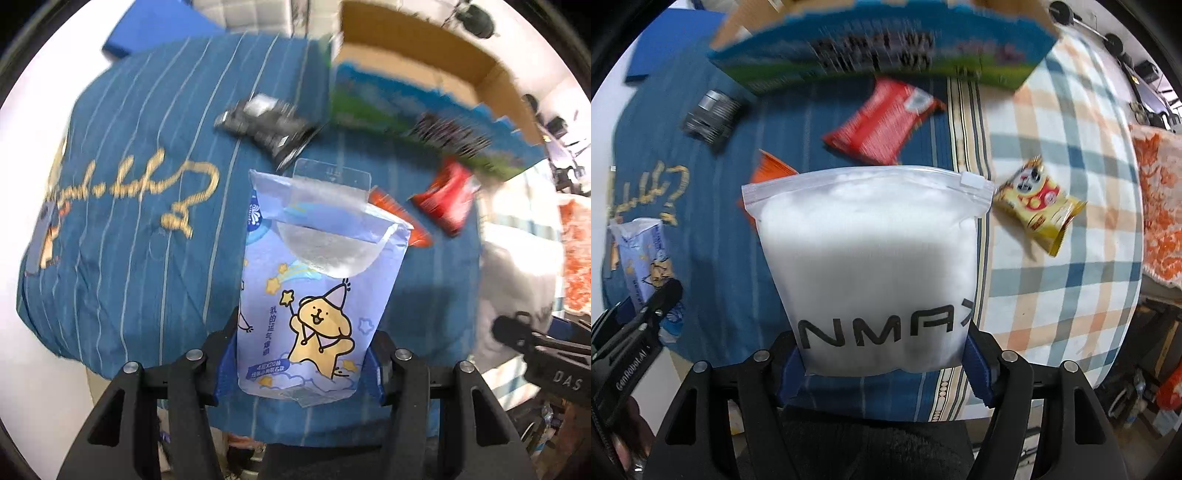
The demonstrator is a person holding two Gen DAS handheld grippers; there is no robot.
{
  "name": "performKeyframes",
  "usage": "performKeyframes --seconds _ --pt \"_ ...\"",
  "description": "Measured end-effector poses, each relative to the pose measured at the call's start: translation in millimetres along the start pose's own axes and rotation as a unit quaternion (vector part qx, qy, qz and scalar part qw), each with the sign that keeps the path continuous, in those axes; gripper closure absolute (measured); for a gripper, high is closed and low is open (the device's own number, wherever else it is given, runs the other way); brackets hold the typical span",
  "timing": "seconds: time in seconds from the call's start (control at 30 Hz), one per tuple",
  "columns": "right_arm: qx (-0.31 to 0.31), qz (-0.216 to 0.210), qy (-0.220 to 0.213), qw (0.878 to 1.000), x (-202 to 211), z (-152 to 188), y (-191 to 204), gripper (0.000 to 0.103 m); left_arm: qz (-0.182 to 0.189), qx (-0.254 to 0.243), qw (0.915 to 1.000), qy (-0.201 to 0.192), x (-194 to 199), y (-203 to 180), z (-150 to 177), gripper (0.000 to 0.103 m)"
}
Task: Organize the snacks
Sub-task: 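Carry both packs into the cardboard box and open both grippers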
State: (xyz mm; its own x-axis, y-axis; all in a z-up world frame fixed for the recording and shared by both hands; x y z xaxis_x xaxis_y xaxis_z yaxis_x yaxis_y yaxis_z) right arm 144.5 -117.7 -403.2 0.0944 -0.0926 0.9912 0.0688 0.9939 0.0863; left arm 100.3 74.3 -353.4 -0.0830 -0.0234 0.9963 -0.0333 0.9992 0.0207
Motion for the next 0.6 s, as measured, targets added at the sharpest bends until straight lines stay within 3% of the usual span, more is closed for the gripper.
performKeyframes --seconds 0.23,0.6 --pt "0.015 -0.036 -0.065 0.997 83.2 -16.1 -3.5 0.03 0.028 -0.017 0.9974 -0.065 56.5 -32.3 -51.0 0.05" --pt "0.017 -0.064 -0.154 0.986 189.2 -98.6 -27.8 0.03 0.073 -0.034 0.9865 -0.142 100.3 -83.5 -167.3 0.05"
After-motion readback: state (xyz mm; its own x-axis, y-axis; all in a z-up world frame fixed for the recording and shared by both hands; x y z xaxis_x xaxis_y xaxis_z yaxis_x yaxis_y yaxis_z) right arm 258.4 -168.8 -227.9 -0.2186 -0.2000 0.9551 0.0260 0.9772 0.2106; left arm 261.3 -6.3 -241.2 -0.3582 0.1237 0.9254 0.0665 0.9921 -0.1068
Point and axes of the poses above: each gripper's, at about its wrist camera, not at the fingertips, and x roughly against the way its jaws point, y to its left, z to its underside, the point moved 3 cm from there along -x, roughly the way its jaws point
